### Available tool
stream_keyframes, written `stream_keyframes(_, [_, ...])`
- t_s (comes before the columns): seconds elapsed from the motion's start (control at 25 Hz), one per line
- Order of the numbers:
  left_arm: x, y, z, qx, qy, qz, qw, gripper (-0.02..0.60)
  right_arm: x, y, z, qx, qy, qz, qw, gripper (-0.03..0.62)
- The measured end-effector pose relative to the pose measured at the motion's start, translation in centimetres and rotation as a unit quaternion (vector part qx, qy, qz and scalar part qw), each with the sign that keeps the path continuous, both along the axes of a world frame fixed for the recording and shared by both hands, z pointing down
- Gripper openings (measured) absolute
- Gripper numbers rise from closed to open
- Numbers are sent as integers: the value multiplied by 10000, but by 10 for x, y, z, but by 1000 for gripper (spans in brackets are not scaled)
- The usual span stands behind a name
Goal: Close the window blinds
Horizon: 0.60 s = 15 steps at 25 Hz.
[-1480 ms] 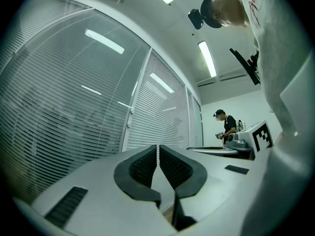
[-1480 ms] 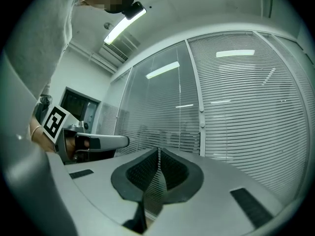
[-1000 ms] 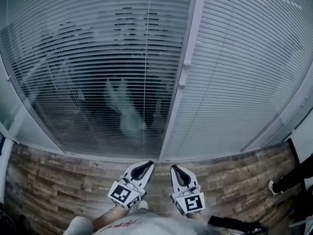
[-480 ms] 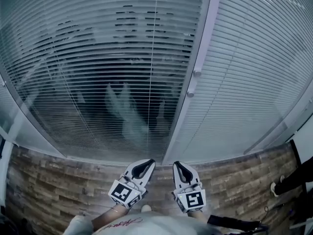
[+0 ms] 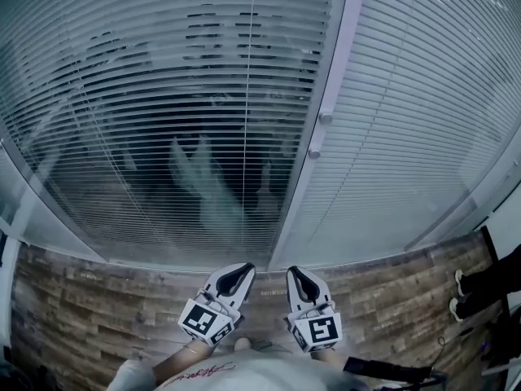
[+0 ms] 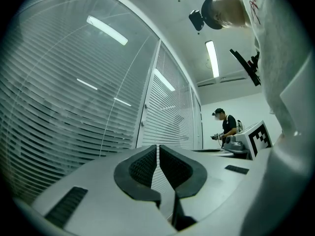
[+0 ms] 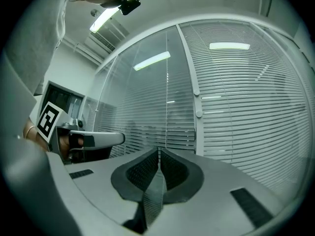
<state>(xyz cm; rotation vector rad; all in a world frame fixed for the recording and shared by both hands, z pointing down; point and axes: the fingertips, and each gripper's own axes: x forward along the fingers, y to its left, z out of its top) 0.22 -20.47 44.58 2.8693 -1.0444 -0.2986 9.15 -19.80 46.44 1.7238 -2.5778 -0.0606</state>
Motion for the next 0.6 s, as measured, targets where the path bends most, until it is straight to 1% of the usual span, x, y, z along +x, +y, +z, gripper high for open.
stream_keyframes(0.16, [-2,3,-3,11,22,-113,9999,29,8,-6,-4,0,23,30,10000,25])
stream_keyframes(0.32, [-5,6,-15,77,71,-257,9996,29,31,-27,-39,315,-63,226,9992,26])
stream_keyframes(0.48, [0,3,-12,37,67,-264,9996,29,61,-73,-88,574,-385,541,9961,26])
stream_keyframes(0.6, [4,0,-3,21,35,-223,9997,29,73,-115,-129,856,-647,531,9928,31])
